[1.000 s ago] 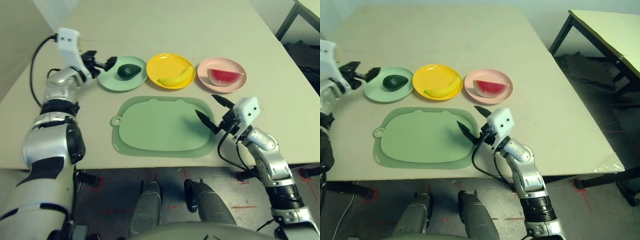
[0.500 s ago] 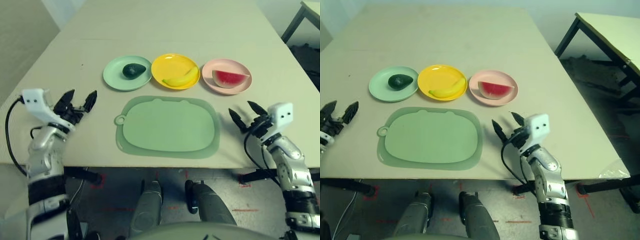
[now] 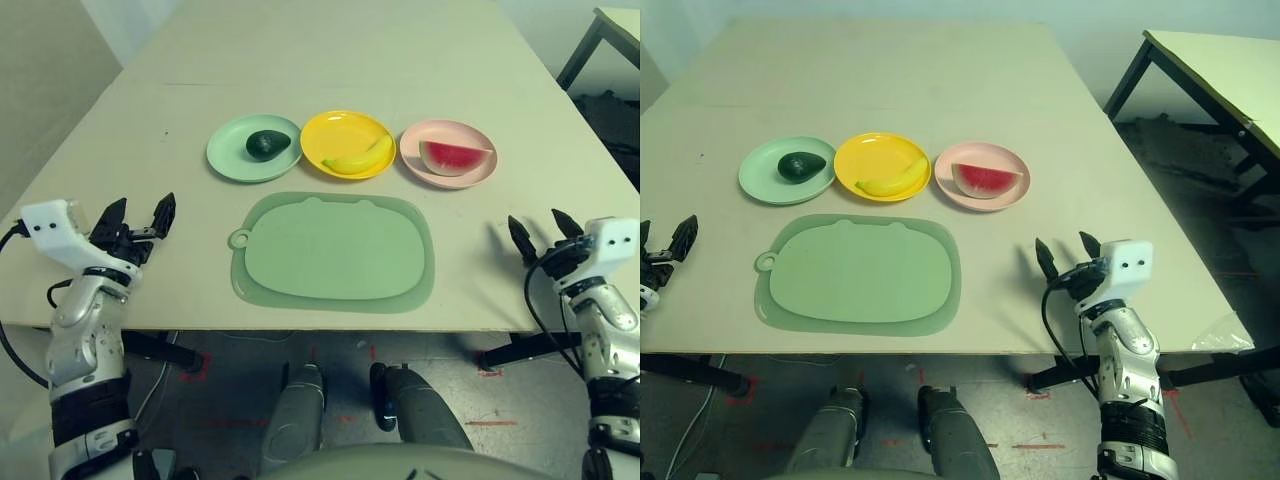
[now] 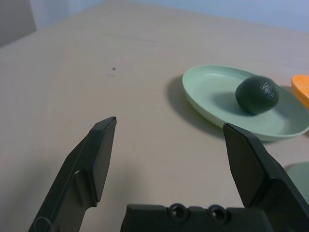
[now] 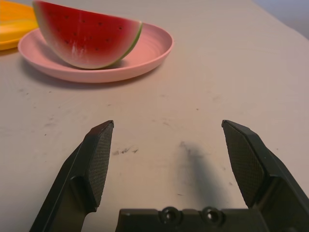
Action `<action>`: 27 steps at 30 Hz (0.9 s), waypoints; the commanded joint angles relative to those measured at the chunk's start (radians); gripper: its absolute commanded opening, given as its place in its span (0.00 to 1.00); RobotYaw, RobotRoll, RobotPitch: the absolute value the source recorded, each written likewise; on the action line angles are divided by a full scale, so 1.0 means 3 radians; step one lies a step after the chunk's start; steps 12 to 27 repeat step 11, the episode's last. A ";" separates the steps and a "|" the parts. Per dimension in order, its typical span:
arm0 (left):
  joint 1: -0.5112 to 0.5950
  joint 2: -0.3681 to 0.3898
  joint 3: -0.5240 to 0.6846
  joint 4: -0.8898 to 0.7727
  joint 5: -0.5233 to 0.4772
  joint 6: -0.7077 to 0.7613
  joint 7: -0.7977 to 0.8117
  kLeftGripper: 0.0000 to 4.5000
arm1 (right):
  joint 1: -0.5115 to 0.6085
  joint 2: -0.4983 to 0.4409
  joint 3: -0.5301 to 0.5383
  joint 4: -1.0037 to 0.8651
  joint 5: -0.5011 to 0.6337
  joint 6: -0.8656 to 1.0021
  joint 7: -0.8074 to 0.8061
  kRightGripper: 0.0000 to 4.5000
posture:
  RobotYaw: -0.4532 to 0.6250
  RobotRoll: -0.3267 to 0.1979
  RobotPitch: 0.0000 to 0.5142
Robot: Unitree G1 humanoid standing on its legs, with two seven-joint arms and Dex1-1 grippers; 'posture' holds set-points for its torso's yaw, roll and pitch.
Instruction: Place the fruits into color-matched plates.
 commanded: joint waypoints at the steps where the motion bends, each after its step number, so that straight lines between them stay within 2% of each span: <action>1: -0.0005 0.0048 -0.0021 0.0054 -0.0002 0.0086 -0.0024 1.00 | -0.0057 0.0002 0.0004 0.0125 -0.0051 -0.0090 -0.0068 1.00 | 0.50 0.62 0.37; 11: 0.0027 0.0148 0.0057 -0.0021 -0.0016 0.0158 -0.0039 1.00 | -0.0139 -0.0004 -0.0019 0.0389 -0.0106 -0.0264 -0.0137 1.00 | 0.53 0.62 0.37; 27: 0.0027 0.0148 0.0057 -0.0021 -0.0016 0.0158 -0.0039 1.00 | -0.0139 -0.0004 -0.0019 0.0389 -0.0106 -0.0264 -0.0137 1.00 | 0.53 0.62 0.37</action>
